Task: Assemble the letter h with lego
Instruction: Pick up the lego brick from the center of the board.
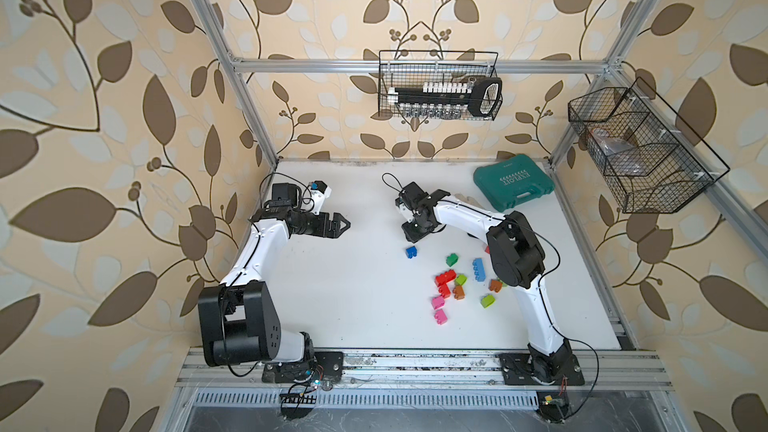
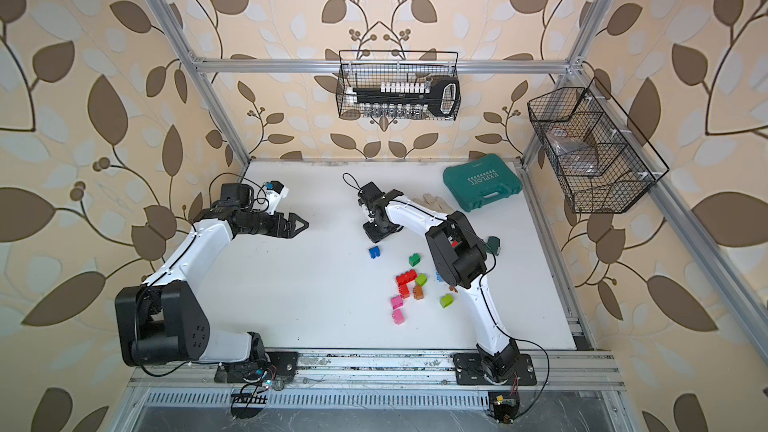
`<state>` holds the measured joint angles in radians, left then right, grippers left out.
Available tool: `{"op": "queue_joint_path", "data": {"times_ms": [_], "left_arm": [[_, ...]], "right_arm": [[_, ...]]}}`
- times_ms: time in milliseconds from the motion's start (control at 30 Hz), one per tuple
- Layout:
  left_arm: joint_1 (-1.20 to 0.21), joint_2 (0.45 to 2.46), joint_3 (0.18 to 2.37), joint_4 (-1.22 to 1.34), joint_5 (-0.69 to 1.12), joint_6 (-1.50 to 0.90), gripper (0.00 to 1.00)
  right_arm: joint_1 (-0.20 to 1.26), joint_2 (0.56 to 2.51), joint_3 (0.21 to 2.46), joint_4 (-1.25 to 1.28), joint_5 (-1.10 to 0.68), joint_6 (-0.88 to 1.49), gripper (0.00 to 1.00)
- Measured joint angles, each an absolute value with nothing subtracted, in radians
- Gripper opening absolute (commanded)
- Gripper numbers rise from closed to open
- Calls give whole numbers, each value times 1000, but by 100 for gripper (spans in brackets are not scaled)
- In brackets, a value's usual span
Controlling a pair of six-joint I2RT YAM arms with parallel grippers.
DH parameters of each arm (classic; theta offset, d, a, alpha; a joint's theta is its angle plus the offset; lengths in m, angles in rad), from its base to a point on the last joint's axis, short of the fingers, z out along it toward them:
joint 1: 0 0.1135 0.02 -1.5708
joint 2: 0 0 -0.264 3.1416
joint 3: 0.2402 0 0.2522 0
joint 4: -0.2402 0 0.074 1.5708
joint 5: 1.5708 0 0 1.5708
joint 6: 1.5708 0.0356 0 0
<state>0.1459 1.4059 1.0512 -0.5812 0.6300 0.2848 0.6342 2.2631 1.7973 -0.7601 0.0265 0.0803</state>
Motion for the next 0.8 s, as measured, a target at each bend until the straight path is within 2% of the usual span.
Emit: {"op": "queue_joint_path", "data": {"times_ms": [100, 233, 533, 667, 800], "left_arm": [[146, 1408, 1051, -585, 664, 288, 99], [146, 1408, 1051, -588, 768, 316, 99], [119, 1396, 1051, -595, 1031, 613, 99], [61, 1388, 1052, -578, 1064, 729, 97], [-31, 1388, 1053, -572, 1060, 829, 96]], "right_arm": [[625, 2262, 1798, -768, 11, 114, 26], [595, 2204, 1748, -730, -97, 207, 26], [524, 1876, 1547, -490, -567, 516, 27], [546, 1833, 1467, -306, -770, 706, 27], [598, 1832, 1363, -141, -878, 915, 27]]}}
